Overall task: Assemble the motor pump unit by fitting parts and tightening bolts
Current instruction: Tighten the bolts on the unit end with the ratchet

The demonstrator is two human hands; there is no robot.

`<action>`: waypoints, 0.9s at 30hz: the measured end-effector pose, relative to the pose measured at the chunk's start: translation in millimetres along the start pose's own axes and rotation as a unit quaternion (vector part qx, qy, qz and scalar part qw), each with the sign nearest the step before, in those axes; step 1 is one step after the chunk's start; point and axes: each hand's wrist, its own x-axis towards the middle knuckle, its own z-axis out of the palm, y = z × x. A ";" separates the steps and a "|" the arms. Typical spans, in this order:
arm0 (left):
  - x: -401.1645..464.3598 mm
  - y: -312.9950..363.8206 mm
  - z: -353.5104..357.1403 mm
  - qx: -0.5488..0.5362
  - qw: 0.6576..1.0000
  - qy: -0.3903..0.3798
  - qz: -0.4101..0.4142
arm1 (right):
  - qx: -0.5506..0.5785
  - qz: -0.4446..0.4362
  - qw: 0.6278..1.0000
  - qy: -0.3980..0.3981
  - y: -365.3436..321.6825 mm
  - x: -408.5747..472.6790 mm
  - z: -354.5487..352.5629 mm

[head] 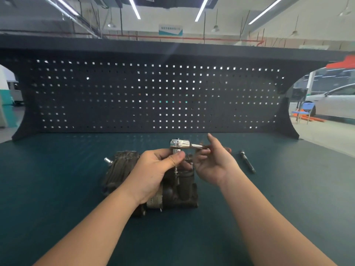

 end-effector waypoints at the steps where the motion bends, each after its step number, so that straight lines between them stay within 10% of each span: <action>1: 0.1 -0.5 0.5 0.000 1.000 0.003 0.000 | 0.022 0.000 1.000 -0.005 1.2 0.0 -0.7; 19: 0.5 -10.4 -2.2 -0.005 1.000 0.013 0.015 | 0.053 -0.266 0.955 0.121 20.3 -51.8 23.8; 27: -7.8 -0.4 -0.9 0.027 0.999 0.022 0.011 | -0.224 -0.612 0.752 -0.102 82.1 -81.6 28.3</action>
